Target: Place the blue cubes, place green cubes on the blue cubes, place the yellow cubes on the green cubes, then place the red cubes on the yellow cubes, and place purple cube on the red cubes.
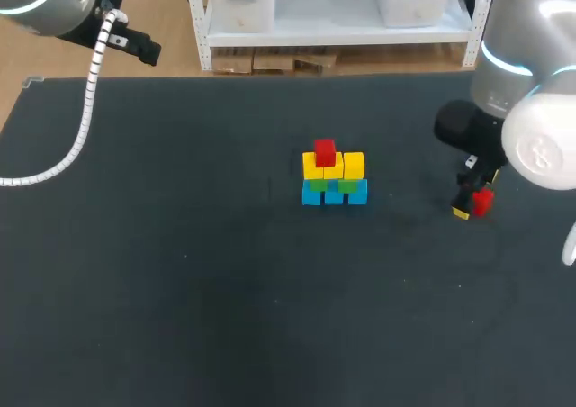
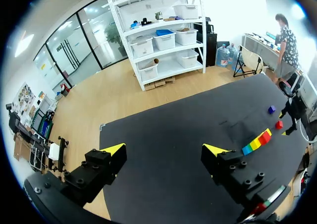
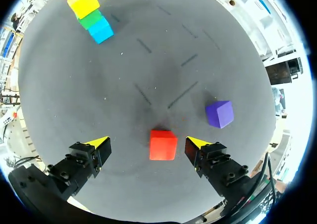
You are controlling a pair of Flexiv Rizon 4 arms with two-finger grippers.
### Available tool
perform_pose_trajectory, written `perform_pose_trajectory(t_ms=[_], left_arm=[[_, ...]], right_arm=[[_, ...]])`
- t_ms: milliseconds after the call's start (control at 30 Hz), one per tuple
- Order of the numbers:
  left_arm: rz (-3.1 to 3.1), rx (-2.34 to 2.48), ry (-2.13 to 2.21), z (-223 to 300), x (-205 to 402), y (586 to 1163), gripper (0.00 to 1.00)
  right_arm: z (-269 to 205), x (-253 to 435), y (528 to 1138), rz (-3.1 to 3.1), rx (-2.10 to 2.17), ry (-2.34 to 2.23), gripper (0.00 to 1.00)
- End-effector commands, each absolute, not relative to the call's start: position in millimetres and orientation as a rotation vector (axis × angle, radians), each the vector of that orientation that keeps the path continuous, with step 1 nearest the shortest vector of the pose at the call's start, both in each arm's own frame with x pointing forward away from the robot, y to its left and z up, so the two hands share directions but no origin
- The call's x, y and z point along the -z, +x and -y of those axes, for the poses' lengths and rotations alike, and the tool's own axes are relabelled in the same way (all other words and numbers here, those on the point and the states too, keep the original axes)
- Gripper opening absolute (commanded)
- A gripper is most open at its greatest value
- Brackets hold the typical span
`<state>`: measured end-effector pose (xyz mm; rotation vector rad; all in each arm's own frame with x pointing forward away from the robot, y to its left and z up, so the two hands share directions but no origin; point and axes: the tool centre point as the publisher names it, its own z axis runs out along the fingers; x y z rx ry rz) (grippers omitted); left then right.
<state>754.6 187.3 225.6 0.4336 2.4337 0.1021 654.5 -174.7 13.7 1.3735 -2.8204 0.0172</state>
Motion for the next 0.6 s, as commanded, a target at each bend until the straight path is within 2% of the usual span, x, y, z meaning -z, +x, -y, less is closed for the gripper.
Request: perform_pose_trajectory(t_ms=[33, 433, 600], left_arm=[[-2.434, -0.101, 0.437, -188, -226, 754, 1.00], [-2.434, -0.101, 0.437, -188, -226, 754, 1.00], [-2.434, -0.101, 0.437, -188, -226, 754, 1.00]], right_arm=[[178, -10, 658, 2.816, -0.007, 1.368, 0.94], [186, 3, 654, 2.811, 0.044, 1.345, 0.80], [184, 1, 656, 2.807, 0.021, 1.353, 0.61]])
